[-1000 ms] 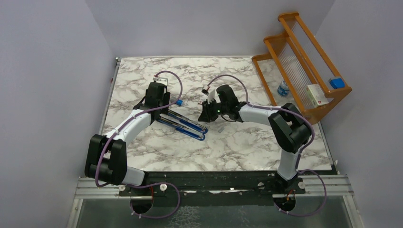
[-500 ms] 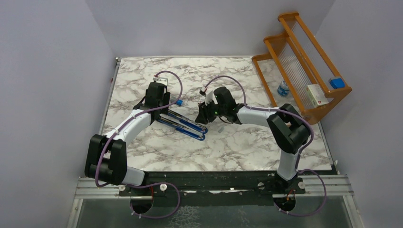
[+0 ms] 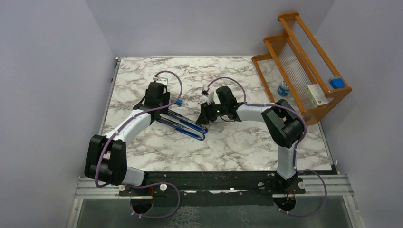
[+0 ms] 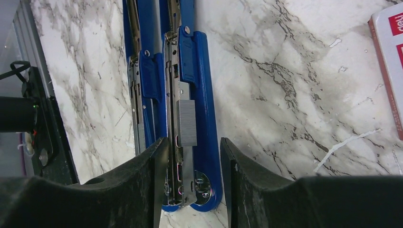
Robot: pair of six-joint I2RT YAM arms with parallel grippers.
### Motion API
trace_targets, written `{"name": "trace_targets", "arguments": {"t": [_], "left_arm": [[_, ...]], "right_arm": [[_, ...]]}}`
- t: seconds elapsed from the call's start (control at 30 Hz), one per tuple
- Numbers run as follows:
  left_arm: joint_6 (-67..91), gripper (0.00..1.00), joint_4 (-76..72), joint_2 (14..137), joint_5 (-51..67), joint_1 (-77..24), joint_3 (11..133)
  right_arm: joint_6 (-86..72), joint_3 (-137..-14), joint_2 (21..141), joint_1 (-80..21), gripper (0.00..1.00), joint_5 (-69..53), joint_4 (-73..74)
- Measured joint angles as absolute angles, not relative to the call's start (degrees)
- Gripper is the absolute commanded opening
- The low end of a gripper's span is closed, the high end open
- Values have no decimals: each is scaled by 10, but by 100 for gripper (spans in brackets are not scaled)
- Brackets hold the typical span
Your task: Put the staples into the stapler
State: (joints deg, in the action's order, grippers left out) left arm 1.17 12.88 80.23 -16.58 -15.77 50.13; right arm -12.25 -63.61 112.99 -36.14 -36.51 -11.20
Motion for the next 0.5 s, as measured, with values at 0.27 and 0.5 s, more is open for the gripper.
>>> {"name": "trace_targets", "arguments": {"t": [0.27, 0.5], "left_arm": [[12, 61, 129, 802, -166, -158, 501], [12, 61, 129, 802, -166, -158, 501]], "right_arm": [[-130, -643, 1143, -359, 47, -389, -115], [-134, -647, 1148, -359, 44, -397, -119]]}}
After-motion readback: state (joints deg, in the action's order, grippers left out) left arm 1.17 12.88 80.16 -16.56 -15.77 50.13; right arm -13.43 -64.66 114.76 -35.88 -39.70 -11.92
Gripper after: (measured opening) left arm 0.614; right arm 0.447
